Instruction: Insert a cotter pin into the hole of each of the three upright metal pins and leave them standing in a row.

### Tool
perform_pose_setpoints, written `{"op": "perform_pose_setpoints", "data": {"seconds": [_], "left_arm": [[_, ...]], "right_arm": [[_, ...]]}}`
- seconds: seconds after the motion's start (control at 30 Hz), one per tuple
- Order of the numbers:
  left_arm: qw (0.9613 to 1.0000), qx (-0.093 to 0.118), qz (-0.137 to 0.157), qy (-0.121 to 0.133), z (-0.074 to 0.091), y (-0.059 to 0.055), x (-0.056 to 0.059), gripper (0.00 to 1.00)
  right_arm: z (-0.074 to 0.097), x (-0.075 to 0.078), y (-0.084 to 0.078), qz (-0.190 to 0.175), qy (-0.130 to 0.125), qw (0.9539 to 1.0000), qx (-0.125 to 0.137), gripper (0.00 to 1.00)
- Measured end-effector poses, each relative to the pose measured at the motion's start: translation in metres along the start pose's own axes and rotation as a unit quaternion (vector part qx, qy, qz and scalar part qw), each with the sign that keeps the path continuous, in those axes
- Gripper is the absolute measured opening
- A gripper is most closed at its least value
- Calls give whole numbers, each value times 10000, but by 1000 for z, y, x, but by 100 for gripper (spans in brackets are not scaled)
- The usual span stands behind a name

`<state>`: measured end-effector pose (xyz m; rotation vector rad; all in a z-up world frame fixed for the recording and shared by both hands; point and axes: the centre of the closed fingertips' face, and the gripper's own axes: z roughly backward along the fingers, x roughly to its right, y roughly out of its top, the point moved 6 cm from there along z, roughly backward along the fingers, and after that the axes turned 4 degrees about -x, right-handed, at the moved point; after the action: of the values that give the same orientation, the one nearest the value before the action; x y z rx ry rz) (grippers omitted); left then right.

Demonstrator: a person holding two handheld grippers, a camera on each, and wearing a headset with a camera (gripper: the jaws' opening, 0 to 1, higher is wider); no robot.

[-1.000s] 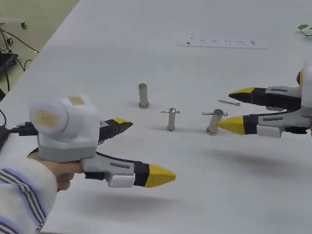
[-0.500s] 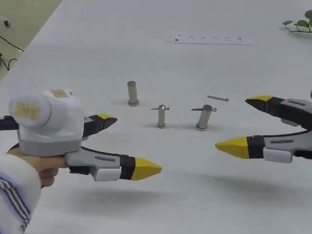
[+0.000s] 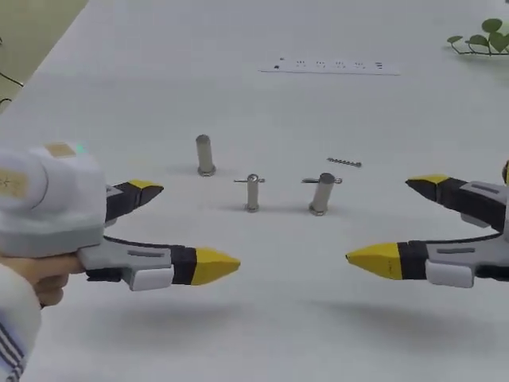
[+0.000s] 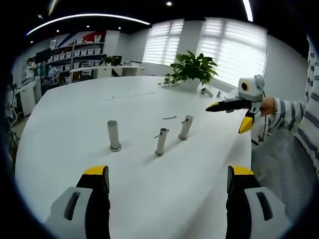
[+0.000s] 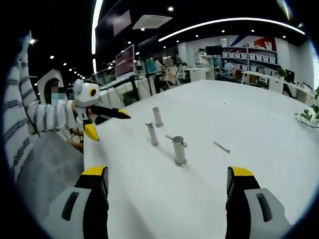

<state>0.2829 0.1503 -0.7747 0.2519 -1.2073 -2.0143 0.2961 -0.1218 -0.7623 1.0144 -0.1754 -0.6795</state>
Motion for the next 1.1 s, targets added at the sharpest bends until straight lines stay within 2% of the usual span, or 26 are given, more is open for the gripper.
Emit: {"op": "perform_pose_setpoints", "data": {"seconds": [0.1,0.17,0.27,0.33,0.43,0.53,0.6,0.63,0.7,0.77,0.9,1.03,1.1], "left_arm": [[9999,32,139,72,-4,4,-11,93],[9998,55,110,156,-5,8,-17,92],[9994,118,106,299,-9,14,-32,90],[9993,83,67,347,-12,18,-40,88],[9987,17,75,507,-15,22,-56,84],[9977,-11,32,678,-18,25,-67,77],[9961,11,-112,875,-20,28,-75,69],[9946,117,-195,1012,-22,32,-80,64],[9945,260,-102,1011,-25,37,-83,52],[9945,340,-77,990,-29,41,-86,48],[9948,249,-147,979,-42,43,-90,42],[9966,177,-150,793,-51,42,-89,24],[9966,154,-176,794,-56,42,-89,22]], "right_arm": [[2,2,-1,-119,-87,9999,67,100],[4,3,-1,-192,-101,9997,75,100],[7,3,-1,-212,-131,9996,98,100],[10,4,2,-226,-146,9993,257,100],[14,6,4,-264,-173,9990,303,100],[17,9,5,-284,-217,9989,308,100],[18,9,5,-302,-234,9988,299,100],[18,9,4,-314,-243,9987,304,100],[19,10,4,-287,-272,9987,321,100],[19,12,4,-289,-304,9986,314,99],[18,12,3,-309,-322,9985,308,99],[18,12,2,-337,-340,9984,296,99],[19,13,2,-376,-343,9983,300,99]]}}
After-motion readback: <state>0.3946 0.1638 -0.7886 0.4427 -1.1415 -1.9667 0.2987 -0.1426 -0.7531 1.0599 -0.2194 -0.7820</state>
